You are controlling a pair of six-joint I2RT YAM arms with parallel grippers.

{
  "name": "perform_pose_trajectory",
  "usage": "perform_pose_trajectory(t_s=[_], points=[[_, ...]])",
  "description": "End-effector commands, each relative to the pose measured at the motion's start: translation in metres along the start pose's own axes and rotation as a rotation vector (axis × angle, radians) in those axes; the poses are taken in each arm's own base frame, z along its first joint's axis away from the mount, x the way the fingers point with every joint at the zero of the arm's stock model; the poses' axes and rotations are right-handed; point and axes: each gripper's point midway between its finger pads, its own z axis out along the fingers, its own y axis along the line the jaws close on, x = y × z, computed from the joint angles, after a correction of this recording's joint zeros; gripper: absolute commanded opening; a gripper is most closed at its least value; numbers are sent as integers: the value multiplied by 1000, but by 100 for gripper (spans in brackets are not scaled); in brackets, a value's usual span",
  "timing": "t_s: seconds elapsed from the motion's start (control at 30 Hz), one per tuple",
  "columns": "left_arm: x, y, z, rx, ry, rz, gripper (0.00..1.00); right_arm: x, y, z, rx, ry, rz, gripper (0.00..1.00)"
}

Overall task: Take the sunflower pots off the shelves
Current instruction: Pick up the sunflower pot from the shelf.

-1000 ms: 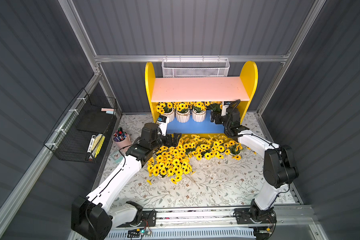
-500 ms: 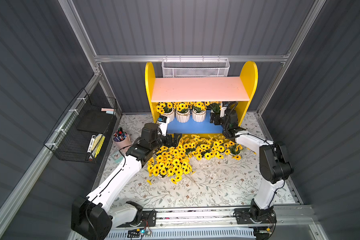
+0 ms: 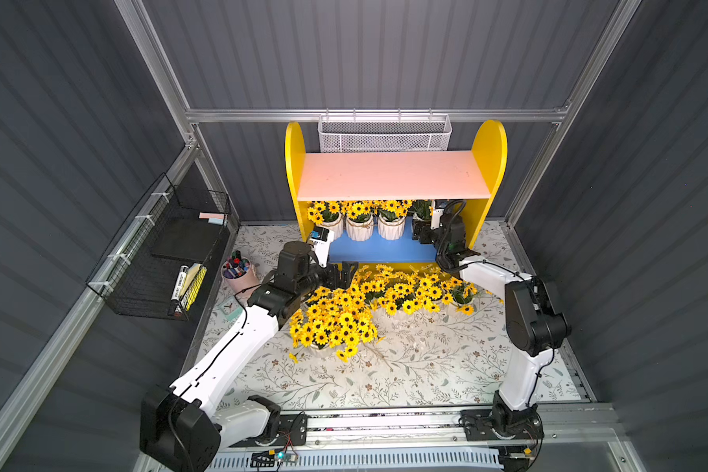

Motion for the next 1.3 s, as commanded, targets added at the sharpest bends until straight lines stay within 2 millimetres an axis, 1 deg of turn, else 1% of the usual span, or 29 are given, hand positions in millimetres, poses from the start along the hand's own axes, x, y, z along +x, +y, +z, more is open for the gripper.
perform_pose_trajectory(t_s=[0.0,0.2,0.4,0.53,0.57,0.63,0.67,0.73,0.8,0.87,0.9,0.93,1.0,1.27], points=[[-1,-3,-2,16,-15,24,99,10,0,-4,-14,20,-28,87],[-2,-4,-3,19,-18,27,99,8,1,-13,-24,1,-35,80],[-2,-5,-4,25,-18,28,99,7,5,-30,-62,-43,-30,74],[-2,-7,-4,29,-20,31,100,6,10,-42,-101,-64,-24,62],[-2,-7,-4,30,-20,32,100,6,10,-44,-107,-71,-25,57],[-2,-8,-5,31,-21,33,99,7,10,-48,-108,-86,-26,40],[-2,-8,-5,30,-20,33,99,6,9,-50,-107,-95,-24,34],[-1,-9,-5,32,-20,39,100,6,10,-54,-117,-112,-33,28],[-2,-10,-5,33,-21,41,99,5,10,-57,-117,-121,-35,14],[-1,-10,-4,36,-19,42,100,4,9,-59,-114,-124,-35,10],[-1,-11,-4,37,-19,43,99,3,10,-60,-121,-126,-39,5],[0,-11,-3,37,-17,43,99,2,11,-62,-126,-129,-42,2],[0,-12,-3,42,-16,44,99,0,13,-65,-138,-135,-44,0],[2,-13,0,49,-10,44,99,-10,22,-86,-172,-178,-56,0]])
